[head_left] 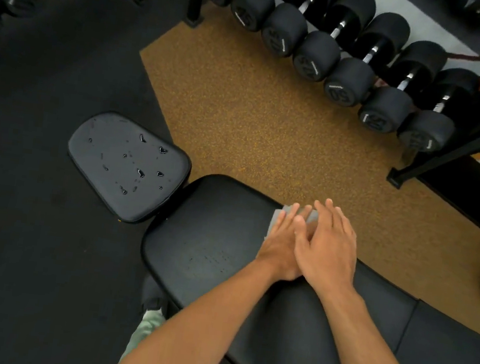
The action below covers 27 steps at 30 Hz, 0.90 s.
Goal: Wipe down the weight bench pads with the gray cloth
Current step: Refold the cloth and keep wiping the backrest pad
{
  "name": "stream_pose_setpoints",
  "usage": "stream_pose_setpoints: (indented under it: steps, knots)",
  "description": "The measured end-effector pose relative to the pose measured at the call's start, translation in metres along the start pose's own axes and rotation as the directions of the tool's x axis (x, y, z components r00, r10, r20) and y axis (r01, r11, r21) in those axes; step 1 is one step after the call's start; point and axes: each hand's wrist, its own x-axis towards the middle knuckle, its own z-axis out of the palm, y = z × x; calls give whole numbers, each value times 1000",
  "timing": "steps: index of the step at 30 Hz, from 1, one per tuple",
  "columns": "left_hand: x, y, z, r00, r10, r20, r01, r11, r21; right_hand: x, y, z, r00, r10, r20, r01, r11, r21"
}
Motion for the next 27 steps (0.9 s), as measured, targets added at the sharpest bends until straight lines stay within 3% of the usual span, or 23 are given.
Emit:
stream_pose_setpoints:
  steps: [2,6,9,12,16,18,21,27]
  knots:
    - [17,-23,-5,999,-36,14,35,998,57,8,3,8,999,24,34,-24,1000,-8]
    - [42,-75,-12,990,-137,28,138,990,-43,28,0,30,997,61,57,-57,996,-66]
    - [59,-107,-28,976,-202,85,203,979,-12,44,-11,45,989,97,115,-82,988,-135]
    - [73,-139,-48,960,-274,51,274,962,3,60,-23,55,969,136,207,-78,961,-265]
    - [89,-192,-64,932,-360,41,357,931,69,83,-35,64,957,147,249,-67,950,-306]
    - [94,-217,-69,906,-422,24,417,902,115,92,-41,70,959,138,247,-59,951,-304]
    - [96,-247,-80,824,-566,3,566,824,28,101,-49,82,956,131,261,-46,949,-311]
    - [97,-272,-86,739,-673,25,670,732,-123,108,-56,93,955,141,259,-57,950,-307]
